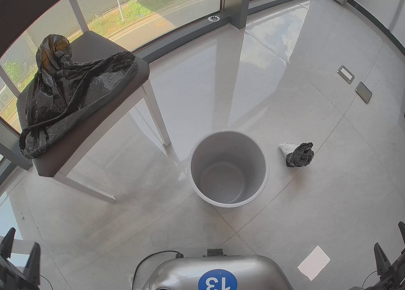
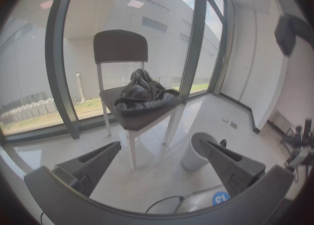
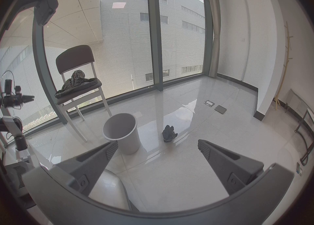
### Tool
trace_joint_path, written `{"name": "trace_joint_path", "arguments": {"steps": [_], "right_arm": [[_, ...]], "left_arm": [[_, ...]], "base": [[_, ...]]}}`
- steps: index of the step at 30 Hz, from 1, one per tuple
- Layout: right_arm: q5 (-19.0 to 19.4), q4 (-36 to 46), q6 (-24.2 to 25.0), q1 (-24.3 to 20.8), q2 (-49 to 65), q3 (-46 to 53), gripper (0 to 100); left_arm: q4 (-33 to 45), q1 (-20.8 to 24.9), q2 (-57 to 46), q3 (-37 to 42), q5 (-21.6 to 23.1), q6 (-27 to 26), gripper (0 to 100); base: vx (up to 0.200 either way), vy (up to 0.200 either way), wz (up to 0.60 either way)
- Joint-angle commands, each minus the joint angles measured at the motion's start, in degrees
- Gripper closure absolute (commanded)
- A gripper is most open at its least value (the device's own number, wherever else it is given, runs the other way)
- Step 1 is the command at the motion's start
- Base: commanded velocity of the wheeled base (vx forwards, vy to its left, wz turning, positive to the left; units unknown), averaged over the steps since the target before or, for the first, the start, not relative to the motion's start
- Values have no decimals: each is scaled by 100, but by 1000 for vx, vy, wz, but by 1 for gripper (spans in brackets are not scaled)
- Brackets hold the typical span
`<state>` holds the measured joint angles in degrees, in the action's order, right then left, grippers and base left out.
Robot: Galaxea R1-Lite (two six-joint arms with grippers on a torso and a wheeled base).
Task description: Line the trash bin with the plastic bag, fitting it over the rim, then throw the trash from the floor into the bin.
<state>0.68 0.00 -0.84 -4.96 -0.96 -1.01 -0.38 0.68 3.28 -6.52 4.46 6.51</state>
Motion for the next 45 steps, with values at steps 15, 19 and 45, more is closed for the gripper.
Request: {"name": "trace_joint_path", "arguments": {"steps": [15, 19, 45], "right_arm": [[55, -26, -311, 4, 96, 101, 0], [55, -26, -311, 4, 96, 101, 0], [55, -26, -347, 4, 96, 101, 0]], "left_arm": [[530, -2134, 6132, -4463, -1070, 1247, 0], [969, -2512, 6194, -4621, -1044, 1397, 0], [969, -2529, 6818, -4278, -499, 2205, 0]], "base": [[0, 0, 0], [0, 0, 0], [0, 0, 0]]}}
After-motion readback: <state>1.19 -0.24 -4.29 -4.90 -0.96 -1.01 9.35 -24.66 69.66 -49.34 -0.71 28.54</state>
